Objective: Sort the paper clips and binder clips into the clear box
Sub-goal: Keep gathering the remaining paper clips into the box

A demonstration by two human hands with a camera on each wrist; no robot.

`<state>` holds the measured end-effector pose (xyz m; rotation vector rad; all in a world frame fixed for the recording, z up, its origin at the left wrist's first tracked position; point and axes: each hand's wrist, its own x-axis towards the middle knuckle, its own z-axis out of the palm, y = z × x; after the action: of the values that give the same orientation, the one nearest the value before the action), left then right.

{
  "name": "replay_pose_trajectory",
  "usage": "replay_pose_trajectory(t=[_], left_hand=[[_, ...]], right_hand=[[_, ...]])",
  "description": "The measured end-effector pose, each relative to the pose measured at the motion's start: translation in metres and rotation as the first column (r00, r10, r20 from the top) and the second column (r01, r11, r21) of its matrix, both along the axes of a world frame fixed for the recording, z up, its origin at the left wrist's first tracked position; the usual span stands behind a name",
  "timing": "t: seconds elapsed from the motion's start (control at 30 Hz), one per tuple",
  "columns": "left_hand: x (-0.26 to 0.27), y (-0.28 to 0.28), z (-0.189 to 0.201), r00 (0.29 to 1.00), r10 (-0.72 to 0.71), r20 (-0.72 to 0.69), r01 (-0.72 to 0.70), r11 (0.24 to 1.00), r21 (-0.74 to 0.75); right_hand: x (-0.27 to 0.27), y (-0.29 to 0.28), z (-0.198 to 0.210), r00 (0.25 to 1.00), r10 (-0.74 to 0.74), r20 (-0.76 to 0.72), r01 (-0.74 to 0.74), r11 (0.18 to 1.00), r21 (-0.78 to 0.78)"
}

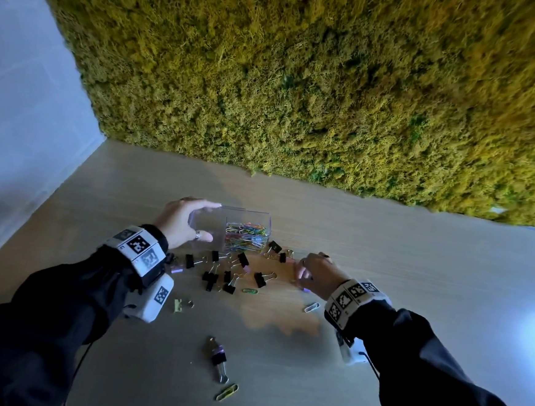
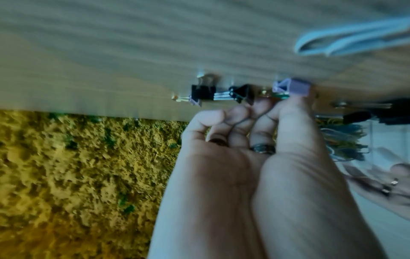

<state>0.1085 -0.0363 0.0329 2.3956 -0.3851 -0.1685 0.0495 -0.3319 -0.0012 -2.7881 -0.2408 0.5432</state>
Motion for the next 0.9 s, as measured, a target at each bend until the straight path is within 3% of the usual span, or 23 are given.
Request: replay_pose_trajectory(t=[0.1,0.17,0.23,0.27,0.33,0.4,0.5,0.6,0.77,0.9], left_hand=[[-0.011,-0.007,0.002,0.982,-0.007,0.188,-0.021,0.989,0.145],[-0.026,-0.025,0.009,0.901,-0.029,0.433,-0.028,0.992,0.124],[-0.042,-0.049,0.013,0.82,-0.141,0.554,0.107,0.99,0.095],[-0.05,-0.062,0.012,0.814,-0.226,0.535,0.197,0.974,0.111],[-0.059,-0.08,0.007,0.884,-0.338,0.322,0.295,0.939,0.175],[-0.062,-0.089,-0.002,0.937,-0.345,0.052,0.316,0.902,0.296],[-0.063,-0.097,-0.005,0.938,-0.322,-0.128,0.345,0.832,0.435],[-0.067,-0.104,-0.008,0.929,-0.305,-0.211,0.37,0.8,0.472],[-0.067,-0.109,-0.013,0.929,-0.303,-0.213,0.369,0.808,0.46],[-0.068,-0.109,-0.012,0.918,-0.307,-0.249,0.39,0.811,0.436]], right_hand=[[-0.004,0.0,-0.005,0.999,0.026,0.039,-0.024,0.998,-0.06],[-0.008,-0.001,-0.003,0.997,0.048,0.054,-0.044,0.997,-0.07],[-0.012,-0.005,-0.001,0.995,0.042,0.096,-0.044,0.999,0.022],[-0.014,-0.01,0.001,0.992,-0.002,0.123,-0.013,0.993,0.117],[-0.02,-0.019,0.006,0.978,-0.144,0.152,0.093,0.951,0.296],[-0.027,-0.028,0.01,0.954,-0.257,0.154,0.178,0.9,0.398],[-0.036,-0.034,0.012,0.93,-0.36,0.078,0.28,0.827,0.487],[-0.047,-0.035,0.013,0.924,-0.38,0.046,0.321,0.835,0.446],[-0.057,-0.032,0.006,0.938,-0.345,0.034,0.31,0.879,0.364],[-0.056,-0.024,0.005,0.961,-0.27,0.058,0.233,0.905,0.356]])
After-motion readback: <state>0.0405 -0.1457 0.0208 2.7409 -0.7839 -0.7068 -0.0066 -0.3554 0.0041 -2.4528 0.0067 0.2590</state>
